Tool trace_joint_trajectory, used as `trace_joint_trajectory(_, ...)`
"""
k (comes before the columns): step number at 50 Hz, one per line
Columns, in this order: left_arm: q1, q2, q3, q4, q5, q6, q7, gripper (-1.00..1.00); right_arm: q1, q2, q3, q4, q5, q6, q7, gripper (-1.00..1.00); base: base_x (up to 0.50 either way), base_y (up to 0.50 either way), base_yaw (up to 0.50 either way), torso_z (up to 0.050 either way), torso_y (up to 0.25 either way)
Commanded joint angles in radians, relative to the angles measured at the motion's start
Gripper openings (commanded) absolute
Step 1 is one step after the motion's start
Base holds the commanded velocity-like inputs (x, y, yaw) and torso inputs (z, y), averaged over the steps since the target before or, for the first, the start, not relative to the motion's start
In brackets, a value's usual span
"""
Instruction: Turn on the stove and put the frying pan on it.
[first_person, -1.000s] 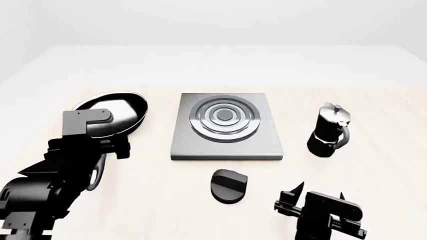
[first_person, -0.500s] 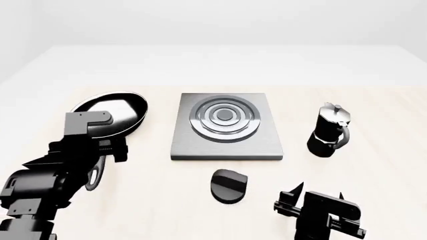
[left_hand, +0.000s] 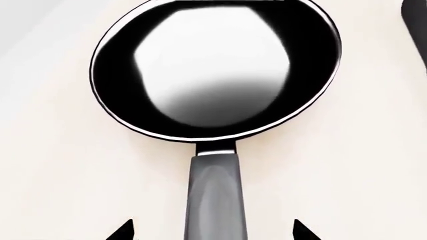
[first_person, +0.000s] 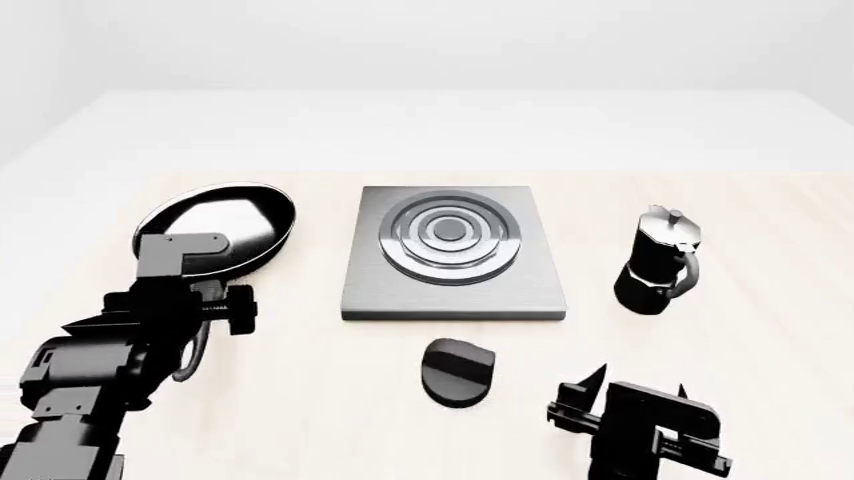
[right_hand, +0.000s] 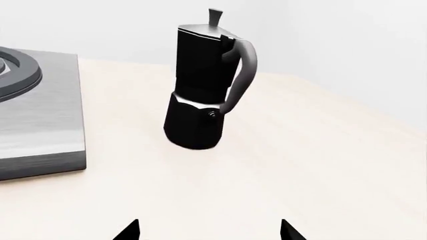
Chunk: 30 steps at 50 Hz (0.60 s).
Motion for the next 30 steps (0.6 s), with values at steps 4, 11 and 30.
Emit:
trace_joint_trajectory(4,-0.01,0.016,0.015,-0.077,0.012,0.032,0.02,1.0,0.0,0.003,-0.005,-0.007,0.004,0.007,0.005,1.0,0.0,0.0,0.0,0.0,0.0)
trace_joint_trajectory(11,-0.021,0.02,0.015,-0.124,0.015,0.05,0.031,1.0,0.001,0.005,-0.009,-0.013,0.003,0.016,0.009,1.0,0.0,0.0,0.0,0.0,0.0)
trace_joint_trajectory(30,-0.027,0.035,0.028,-0.178,0.028,0.075,0.037,1.0,0.005,0.008,-0.014,0.0,0.005,0.009,0.011,1.0,0.0,0.0,0.0,0.0,0.0)
